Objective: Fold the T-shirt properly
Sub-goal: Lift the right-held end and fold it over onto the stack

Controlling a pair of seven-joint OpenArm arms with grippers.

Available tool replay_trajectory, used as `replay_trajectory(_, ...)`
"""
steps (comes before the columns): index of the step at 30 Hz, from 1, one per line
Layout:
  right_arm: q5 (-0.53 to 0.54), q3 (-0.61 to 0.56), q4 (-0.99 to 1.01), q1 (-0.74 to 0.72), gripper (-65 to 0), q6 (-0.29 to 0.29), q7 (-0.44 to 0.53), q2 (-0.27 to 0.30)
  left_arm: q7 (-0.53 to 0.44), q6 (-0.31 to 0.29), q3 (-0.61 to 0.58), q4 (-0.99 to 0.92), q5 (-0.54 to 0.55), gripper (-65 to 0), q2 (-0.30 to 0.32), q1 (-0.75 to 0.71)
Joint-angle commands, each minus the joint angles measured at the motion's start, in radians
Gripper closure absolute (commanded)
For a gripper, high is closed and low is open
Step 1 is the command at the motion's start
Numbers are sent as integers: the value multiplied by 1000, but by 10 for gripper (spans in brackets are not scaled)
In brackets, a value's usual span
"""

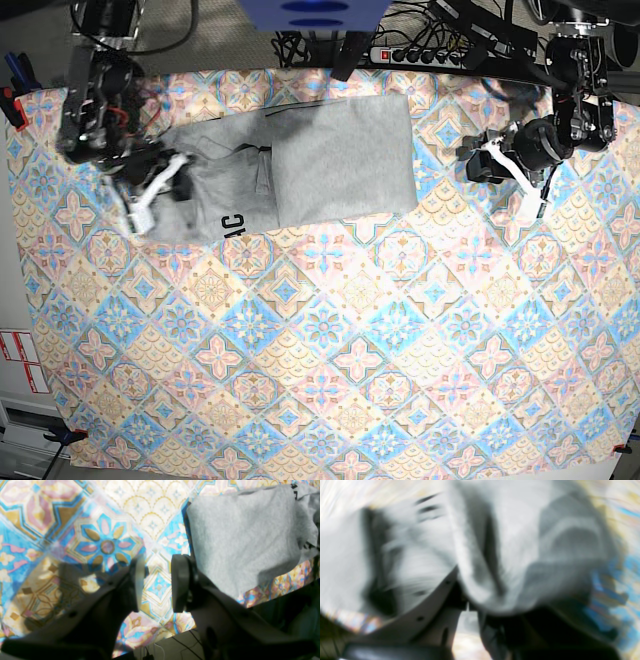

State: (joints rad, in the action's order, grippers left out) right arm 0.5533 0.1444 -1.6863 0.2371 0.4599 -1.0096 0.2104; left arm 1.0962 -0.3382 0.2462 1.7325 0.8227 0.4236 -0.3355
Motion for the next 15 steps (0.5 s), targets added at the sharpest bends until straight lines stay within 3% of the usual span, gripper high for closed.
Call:
replay_trajectory(1,21,-33,-51,-2,0,4,24,10,-12,-6,6,19,14,-186,14,3)
replay_trajectory(9,21,-340,-191,-3,0,4,25,10,-12,-6,9,19,14,-186,14,-14)
replay_trajectory(15,20,-497,-203,-63,0,4,25,7,-12,-6,9,19,14,-186,14,-18)
